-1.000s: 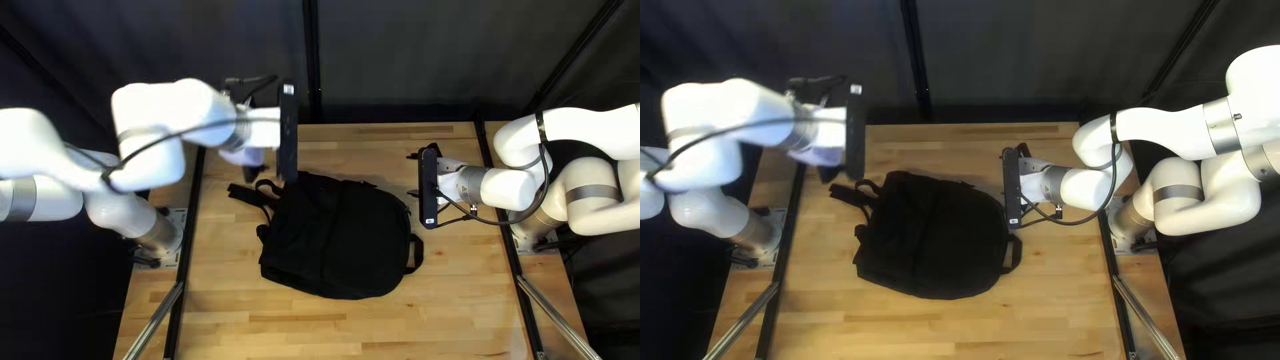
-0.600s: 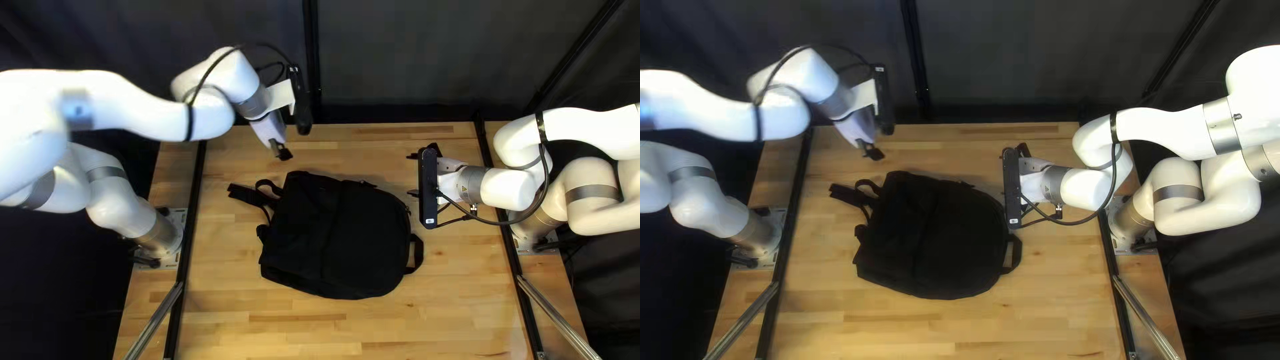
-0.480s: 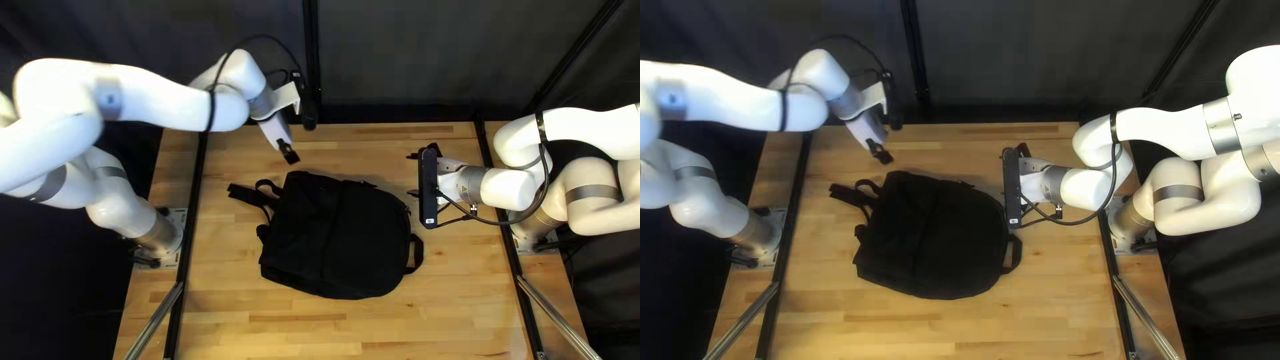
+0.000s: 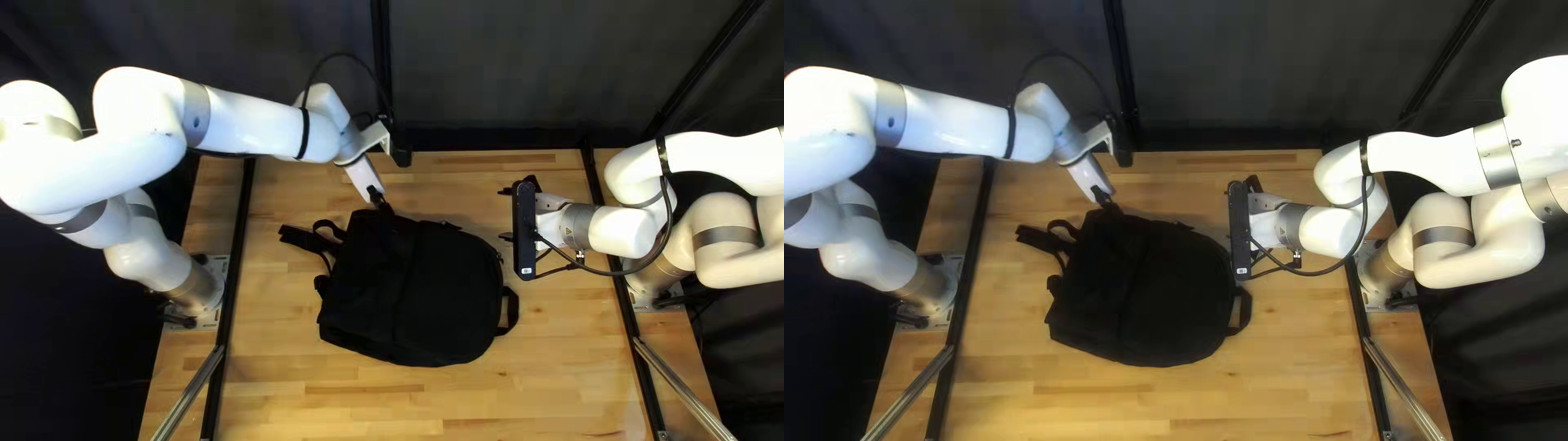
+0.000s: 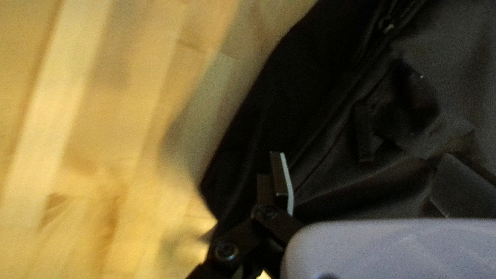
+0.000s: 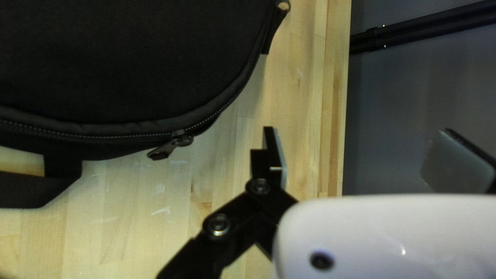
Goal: Remove a lunch box from a kids backpack
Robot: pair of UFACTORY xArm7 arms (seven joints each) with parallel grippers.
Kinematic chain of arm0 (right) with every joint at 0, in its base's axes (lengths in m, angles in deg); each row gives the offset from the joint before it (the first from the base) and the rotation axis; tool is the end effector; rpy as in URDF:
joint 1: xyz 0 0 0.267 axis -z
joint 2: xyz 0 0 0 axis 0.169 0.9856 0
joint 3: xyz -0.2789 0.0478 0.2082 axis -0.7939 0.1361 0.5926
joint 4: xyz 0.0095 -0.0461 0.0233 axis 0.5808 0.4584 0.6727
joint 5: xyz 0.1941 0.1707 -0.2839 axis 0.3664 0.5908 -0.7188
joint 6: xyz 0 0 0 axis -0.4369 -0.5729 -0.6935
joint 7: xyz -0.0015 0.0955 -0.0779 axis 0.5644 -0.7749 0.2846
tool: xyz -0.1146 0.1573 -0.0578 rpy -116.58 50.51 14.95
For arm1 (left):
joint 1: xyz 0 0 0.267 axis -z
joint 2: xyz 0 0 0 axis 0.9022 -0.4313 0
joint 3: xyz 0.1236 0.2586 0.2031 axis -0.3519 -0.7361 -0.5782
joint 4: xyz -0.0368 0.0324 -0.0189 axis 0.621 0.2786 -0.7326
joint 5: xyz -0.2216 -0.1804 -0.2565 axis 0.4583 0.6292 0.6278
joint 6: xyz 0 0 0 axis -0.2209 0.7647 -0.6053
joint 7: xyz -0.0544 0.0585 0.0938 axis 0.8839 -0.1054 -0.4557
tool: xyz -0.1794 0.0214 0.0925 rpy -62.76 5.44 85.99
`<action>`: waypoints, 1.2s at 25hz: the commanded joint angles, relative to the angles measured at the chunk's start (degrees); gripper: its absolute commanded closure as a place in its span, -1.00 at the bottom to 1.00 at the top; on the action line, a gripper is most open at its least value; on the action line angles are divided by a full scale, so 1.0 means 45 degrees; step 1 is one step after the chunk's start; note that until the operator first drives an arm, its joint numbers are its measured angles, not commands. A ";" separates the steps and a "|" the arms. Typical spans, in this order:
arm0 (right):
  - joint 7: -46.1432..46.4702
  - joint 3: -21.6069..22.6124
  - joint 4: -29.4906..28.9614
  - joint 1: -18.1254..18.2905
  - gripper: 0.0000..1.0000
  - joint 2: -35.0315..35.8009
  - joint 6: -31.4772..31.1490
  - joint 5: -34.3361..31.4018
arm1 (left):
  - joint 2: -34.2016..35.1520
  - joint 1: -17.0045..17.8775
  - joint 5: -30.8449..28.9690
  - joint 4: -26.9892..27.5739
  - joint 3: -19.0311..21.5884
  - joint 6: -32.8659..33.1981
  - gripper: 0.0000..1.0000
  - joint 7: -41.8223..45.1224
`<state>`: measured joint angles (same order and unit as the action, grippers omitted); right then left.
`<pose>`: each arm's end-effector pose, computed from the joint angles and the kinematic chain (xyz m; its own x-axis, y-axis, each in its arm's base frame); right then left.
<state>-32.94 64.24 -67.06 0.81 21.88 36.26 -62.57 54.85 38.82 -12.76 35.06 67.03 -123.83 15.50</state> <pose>0.3991 -0.0978 0.1892 0.8361 0.3992 0.3762 0.0699 -0.7578 0.6488 0.5041 0.1160 0.1414 0.8766 0.3942 0.2760 0.2582 -0.8693 0.4215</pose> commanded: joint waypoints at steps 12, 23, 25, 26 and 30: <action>0.0000 0.0000 0.0000 0.0000 -1.00 0.0000 0.0000 0.0000 | -0.1744 0.0453 0.0258 0.1327 0.0489 0.0126 -1.00 -0.0306; 0.0000 0.0000 0.0000 0.0000 -1.00 0.0000 0.0000 0.0000 | -0.2261 0.0796 -0.2080 0.2488 0.0430 -0.1262 1.00 0.0795; 0.0000 0.0000 0.0000 0.0000 -1.00 0.0000 0.0000 0.0000 | -0.2296 0.0904 -0.2481 0.2681 0.0451 -0.1455 1.00 0.1030; 0.0000 0.0000 0.0000 0.0000 -1.00 0.0000 0.0000 0.0000 | -0.2324 0.0944 -0.2663 0.2789 0.0452 -0.1572 1.00 0.1118; 0.0000 0.0000 0.0000 0.0000 -1.00 0.0000 0.0000 0.0000 | -0.2412 0.1024 -0.3173 0.3124 0.0420 -0.1920 1.00 0.1376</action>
<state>-32.94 64.24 -67.06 0.81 21.88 36.26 -62.57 44.25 43.21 -25.94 48.35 68.99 -131.71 21.11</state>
